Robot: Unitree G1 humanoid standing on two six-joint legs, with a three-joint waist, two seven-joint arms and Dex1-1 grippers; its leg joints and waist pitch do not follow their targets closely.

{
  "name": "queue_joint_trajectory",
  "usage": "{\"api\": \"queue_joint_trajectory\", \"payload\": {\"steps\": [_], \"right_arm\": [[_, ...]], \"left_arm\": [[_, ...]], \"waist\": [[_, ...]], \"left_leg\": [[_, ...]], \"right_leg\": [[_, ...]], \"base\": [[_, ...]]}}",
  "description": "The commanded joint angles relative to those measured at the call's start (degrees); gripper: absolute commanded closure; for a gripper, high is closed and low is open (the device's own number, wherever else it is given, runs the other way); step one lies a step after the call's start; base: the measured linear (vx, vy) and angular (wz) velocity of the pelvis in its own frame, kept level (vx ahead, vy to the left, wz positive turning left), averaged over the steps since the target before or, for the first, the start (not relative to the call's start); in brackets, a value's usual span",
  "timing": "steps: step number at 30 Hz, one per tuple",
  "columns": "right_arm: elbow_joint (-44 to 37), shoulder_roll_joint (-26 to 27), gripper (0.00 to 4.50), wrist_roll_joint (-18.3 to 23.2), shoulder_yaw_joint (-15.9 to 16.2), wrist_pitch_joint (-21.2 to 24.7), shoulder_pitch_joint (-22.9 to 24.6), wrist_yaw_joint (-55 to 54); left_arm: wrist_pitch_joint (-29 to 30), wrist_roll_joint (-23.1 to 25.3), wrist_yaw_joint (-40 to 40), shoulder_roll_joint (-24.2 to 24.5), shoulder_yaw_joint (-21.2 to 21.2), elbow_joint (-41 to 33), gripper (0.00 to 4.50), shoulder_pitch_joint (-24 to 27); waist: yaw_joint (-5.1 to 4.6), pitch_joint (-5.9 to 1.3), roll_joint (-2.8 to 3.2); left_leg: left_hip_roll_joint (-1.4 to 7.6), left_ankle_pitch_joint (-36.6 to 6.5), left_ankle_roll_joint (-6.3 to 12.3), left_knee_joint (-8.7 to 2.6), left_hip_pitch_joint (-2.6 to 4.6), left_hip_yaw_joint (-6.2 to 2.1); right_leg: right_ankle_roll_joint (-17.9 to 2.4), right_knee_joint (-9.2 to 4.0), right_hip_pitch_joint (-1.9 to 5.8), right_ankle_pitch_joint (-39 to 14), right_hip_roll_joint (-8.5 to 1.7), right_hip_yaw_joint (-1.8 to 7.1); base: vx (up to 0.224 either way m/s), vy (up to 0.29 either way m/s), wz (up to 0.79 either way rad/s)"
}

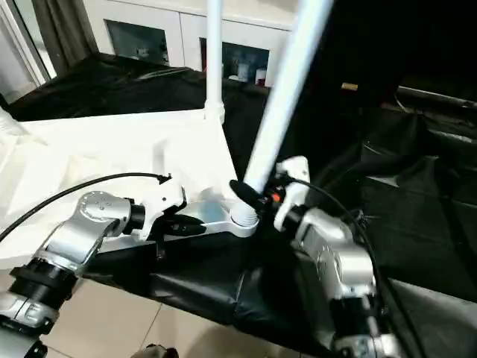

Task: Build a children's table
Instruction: Insert table leg to table base

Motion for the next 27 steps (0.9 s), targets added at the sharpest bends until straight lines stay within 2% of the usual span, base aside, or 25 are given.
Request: {"api": "queue_joint_trajectory", "payload": {"steps": [1, 4, 6, 9, 13, 18, 22, 24, 25, 27], "right_arm": [[3.6, -0.2, 2.59, -1.2, -0.7, -2.7, 2.1, -0.8], [5.2, 1.4, 2.59, -1.6, -1.3, -6.6, 3.4, -1.3], [5.4, 1.7, 2.59, -1.7, -1.4, -7.4, 3.6, -1.3], [6.8, 3.1, 2.59, -1.7, -2.2, -10.9, 5.1, -1.5], [7.9, 3.5, 2.59, -1.9, -2.2, -13.2, 5.6, -1.6], [4.9, 2.4, 2.59, -4.4, 0.6, -14.8, 6.5, -1.0], [3.0, 2.3, 2.59, -6.0, 2.6, -16.0, 7.1, -0.1], [2.5, 2.7, 2.59, -6.2, 3.1, -16.7, 7.4, -0.3], [2.6, 3.1, 2.59, -6.2, 3.3, -17.2, 7.6, -0.6], [2.6, 3.9, 2.59, -5.9, 3.2, -17.7, 8.2, -1.0]], "left_arm": [[-0.9, -0.9, 1.2, 0.4, 1.5, 0.4, 4.50, -2.5], [-1.0, -1.0, 1.4, 0.4, 1.7, 1.4, 4.50, -3.3], [-1.1, -1.1, 1.5, 0.4, 1.7, 1.6, 4.50, -3.4], [-1.1, -1.3, 1.7, 0.7, 1.7, 1.8, 4.50, -3.2], [-1.3, -1.4, 1.6, 1.0, 1.7, 2.0, 4.50, -3.2], [-1.5, -1.4, 1.6, 1.5, 1.6, 2.1, 4.50, -3.1], [-1.3, -1.4, 2.0, 1.4, 1.7, 1.9, 4.50, -3.0], [-1.1, -1.4, 2.2, 1.3, 1.7, 1.7, 4.50, -2.8], [-1.1, -1.5, 2.2, 1.3, 1.7, 1.5, 4.50, -2.7], [-0.9, -1.5, 2.3, 1.3, 1.6, 1.3, 4.50, -2.4]], "waist": [[0.24, -4.61, 0.90], [0.11, -4.47, 0.81], [0.10, -4.36, 0.88], [0.17, -4.42, 1.03], [0.12, -4.44, 1.04], [0.15, -4.41, 1.14], [0.12, -4.35, 0.88], [0.12, -4.30, 0.93], [0.06, -4.30, 0.69], [0.10, -4.25, 0.89]], "left_leg": [[2.11, -12.5, -0.62, -3.64, 2.14, -1.44], [2.10, -14.9, -1.32, -3.82, 2.21, -1.46], [2.18, -16.1, -1.53, -4.01, 2.27, -1.54], [2.23, -16.3, -1.54, -4.02, 2.30, -1.56], [2.18, -16.1, -1.27, -4.03, 2.25, -1.57], [2.19, -16.2, -1.15, -4.10, 2.22, -1.61], [2.16, -15.8, -0.76, -4.06, 2.12, -1.57], [2.19, -16.5, -0.88, -4.14, 2.15, -1.58], [2.21, -16.7, -0.87, -4.17, 2.17, -1.58], [2.26, -17.2, -0.94, -4.25, 2.16, -1.65]], "right_leg": [[-14.3, -3.73, 2.00, 0.3, -3.28, 1.28], [-14.3, -4.04, 1.89, -1.7, -3.33, 1.31], [-14.1, -4.21, 1.82, -3.4, -3.35, 1.32], [-14.1, -4.22, 1.75, -3.2, -3.41, 1.38], [-14.3, -4.13, 1.80, -2.3, -3.33, 1.32], [-14.1, -4.14, 1.83, -2.2, -3.28, 1.32], [-13.8, -4.22, 1.87, -2.5, -3.30, 1.39], [-13.6, -4.35, 1.78, -3.9, -3.37, 1.42], [-13.6, -4.42, 1.78, -4.4, -3.36, 1.42], [-13.5, -4.46, 1.64, -5.1, -3.40, 1.45]], "base": [[0.000, 0.000, 0.00], [0.000, 0.000, 0.00], [0.000, 0.000, 0.00], [0.000, 0.000, 0.00], [0.000, 0.000, 0.00], [0.000, 0.000, 0.00], [0.000, 0.000, 0.00], [0.000, 0.000, 0.00], [0.000, 0.000, 0.00], [0.000, 0.000, 0.00]]}}
